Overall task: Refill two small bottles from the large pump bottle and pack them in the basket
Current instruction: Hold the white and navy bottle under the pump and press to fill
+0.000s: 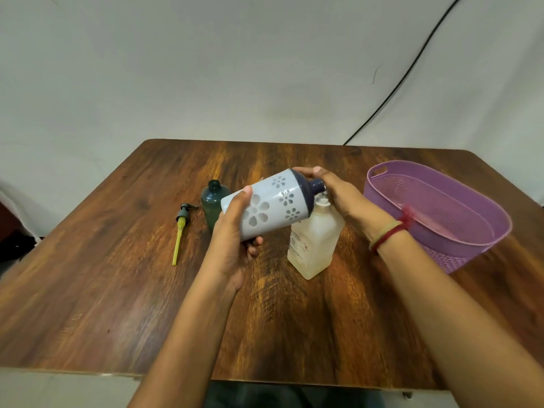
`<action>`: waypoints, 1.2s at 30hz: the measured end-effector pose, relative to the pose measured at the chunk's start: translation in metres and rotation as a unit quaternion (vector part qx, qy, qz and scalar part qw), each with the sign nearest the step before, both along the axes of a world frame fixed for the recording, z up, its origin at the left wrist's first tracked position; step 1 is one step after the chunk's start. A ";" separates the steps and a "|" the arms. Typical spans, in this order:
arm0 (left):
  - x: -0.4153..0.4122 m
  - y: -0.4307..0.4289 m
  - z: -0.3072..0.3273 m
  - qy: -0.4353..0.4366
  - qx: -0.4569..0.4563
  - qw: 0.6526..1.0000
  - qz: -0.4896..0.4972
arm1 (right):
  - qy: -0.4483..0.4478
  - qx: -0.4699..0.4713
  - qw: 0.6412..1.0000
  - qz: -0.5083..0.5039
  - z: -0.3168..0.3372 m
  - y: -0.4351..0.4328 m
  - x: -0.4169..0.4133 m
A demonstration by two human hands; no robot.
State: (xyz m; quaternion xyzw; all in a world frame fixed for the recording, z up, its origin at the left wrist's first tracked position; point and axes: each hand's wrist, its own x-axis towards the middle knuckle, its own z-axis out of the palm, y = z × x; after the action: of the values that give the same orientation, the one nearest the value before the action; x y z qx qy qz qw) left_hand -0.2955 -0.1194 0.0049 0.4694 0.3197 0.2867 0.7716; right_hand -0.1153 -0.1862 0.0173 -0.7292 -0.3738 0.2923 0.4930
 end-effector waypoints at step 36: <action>-0.007 0.001 -0.004 -0.005 -0.048 0.999 -0.019 | -0.001 -0.031 0.999 0.024 0.012 -0.003 -0.005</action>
State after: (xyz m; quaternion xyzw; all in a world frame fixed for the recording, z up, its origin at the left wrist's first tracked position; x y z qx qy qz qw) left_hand -0.3029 -0.1189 0.0008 0.4365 0.3202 0.2590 0.7999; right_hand -0.1204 -0.1896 0.0296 -0.7355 -0.3825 0.3148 0.4622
